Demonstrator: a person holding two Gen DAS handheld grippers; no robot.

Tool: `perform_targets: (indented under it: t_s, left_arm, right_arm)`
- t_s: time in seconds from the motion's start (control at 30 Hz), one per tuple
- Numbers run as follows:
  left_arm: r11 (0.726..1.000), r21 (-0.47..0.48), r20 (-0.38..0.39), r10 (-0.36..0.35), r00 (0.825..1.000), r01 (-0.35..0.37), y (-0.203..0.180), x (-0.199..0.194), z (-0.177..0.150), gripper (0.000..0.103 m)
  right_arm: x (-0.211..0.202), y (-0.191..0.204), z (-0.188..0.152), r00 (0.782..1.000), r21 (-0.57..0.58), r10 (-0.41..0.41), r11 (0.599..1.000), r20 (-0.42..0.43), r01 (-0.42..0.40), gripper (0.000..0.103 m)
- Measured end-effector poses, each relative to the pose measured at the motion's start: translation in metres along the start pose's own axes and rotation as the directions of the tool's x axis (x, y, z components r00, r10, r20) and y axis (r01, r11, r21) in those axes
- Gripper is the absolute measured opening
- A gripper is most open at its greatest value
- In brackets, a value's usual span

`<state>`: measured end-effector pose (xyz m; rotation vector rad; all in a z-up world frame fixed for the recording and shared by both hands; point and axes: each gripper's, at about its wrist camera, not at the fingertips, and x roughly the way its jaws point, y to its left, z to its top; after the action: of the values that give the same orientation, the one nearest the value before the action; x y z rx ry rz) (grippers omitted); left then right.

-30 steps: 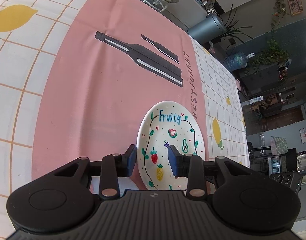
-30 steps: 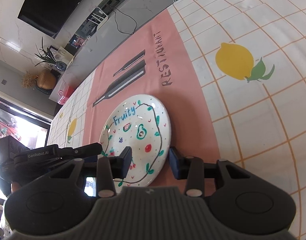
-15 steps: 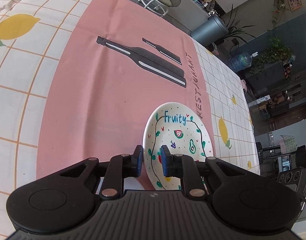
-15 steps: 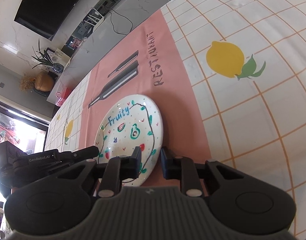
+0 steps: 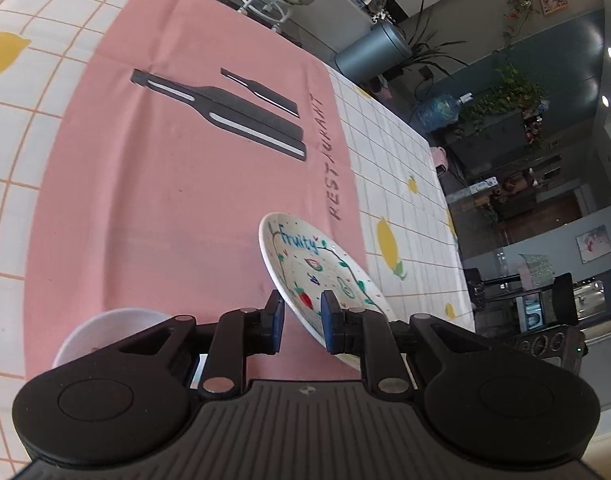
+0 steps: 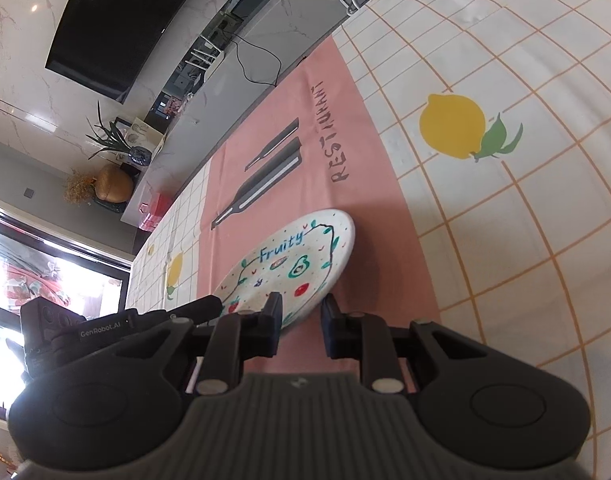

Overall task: Organize plates and bowls
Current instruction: 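Lift the Fruity plate with both tools and carry it toward the bowl stack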

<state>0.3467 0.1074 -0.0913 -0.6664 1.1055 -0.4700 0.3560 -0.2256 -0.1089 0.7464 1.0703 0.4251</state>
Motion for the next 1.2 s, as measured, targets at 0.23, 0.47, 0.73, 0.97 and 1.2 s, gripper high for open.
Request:
perform_targets:
  t_s: [0.23, 0.47, 0.73, 0.97, 1.2]
  left_arm:
    - [1.000, -0.010, -0.052, -0.007, 0.999, 0.006, 0.000, 0.017, -0.003, 0.020]
    - [0.999, -0.031, -0.067, 0.003, 0.998, -0.006, 0.008, 0.022, -0.004, 0.020]
    - [0.998, 0.063, -0.024, -0.030, 0.999, 0.032, -0.010, 0.008, -0.009, 0.018]
    - [0.987, 0.121, -0.087, -0.097, 0.992, 0.107, -0.027, 0.000, -0.011, 0.018]
    - [0.952, 0.202, -0.245, -0.180, 0.953, 0.232, -0.042, 0.012, -0.022, 0.021]
  right_arm:
    - [0.003, -0.012, -0.003, 1.000, 0.062, 0.011, 0.998, -0.024, -0.009, 0.018]
    - [0.010, -0.022, 0.000, 0.999, 0.100, 0.036, 0.994, -0.037, -0.032, 0.012]
    - [-0.013, -0.019, -0.007, 0.999, 0.077, 0.040, 0.996, 0.019, -0.042, 0.012]
    - [-0.045, -0.011, -0.021, 0.995, 0.045, 0.044, 0.998, 0.086, -0.048, 0.012]
    - [-0.086, -0.008, -0.045, 0.993, 0.058, 0.004, 0.998, 0.115, -0.011, 0.012]
